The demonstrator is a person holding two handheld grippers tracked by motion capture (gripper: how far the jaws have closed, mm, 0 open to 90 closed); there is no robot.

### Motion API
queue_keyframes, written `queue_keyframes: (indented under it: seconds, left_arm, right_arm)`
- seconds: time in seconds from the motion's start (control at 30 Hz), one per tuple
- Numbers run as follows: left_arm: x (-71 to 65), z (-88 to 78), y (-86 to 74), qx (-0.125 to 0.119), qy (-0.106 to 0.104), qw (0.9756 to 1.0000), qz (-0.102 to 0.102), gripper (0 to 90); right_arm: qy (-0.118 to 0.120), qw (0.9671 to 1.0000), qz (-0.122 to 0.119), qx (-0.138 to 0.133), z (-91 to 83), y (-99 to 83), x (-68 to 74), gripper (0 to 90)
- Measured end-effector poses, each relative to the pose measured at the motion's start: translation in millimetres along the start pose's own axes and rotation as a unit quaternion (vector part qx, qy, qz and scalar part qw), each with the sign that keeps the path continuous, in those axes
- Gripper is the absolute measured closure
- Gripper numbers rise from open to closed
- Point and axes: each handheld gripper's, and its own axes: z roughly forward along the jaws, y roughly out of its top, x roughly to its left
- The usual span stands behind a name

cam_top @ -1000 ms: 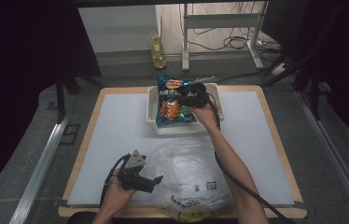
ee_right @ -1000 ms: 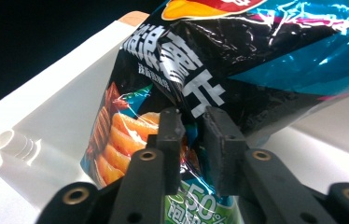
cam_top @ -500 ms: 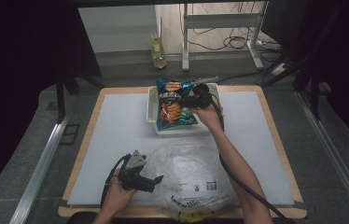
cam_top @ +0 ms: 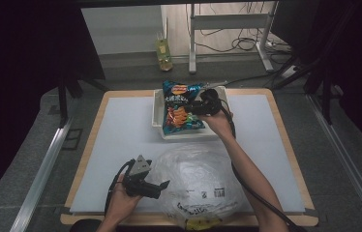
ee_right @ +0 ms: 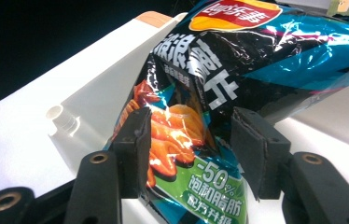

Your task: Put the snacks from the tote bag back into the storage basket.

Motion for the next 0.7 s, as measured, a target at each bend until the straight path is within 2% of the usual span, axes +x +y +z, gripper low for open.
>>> queue_keyframes:
  seconds: [0.37,0.57,0.7]
  left_arm:
    - [-0.1,-1.2,0.2,-0.016,-0.007,0.9998,-0.003,2.2]
    - [0.4,-1.8,0.5,-0.02,-0.008,0.9997,-0.006,2.4]
    - [1.1,-2.1,0.4,-0.022,-0.008,0.9997,-0.005,2.4]
  right_arm:
    - [0.002,0.9999,-0.009,0.006,-11.7,-5.5,10.4,42.4]
    - [0.002,0.9999,-0.01,0.007,-19.2,-7.1,17.3,36.3]
    - [0.001,0.9998,-0.019,0.012,-23.0,-11.1,23.1,33.1]
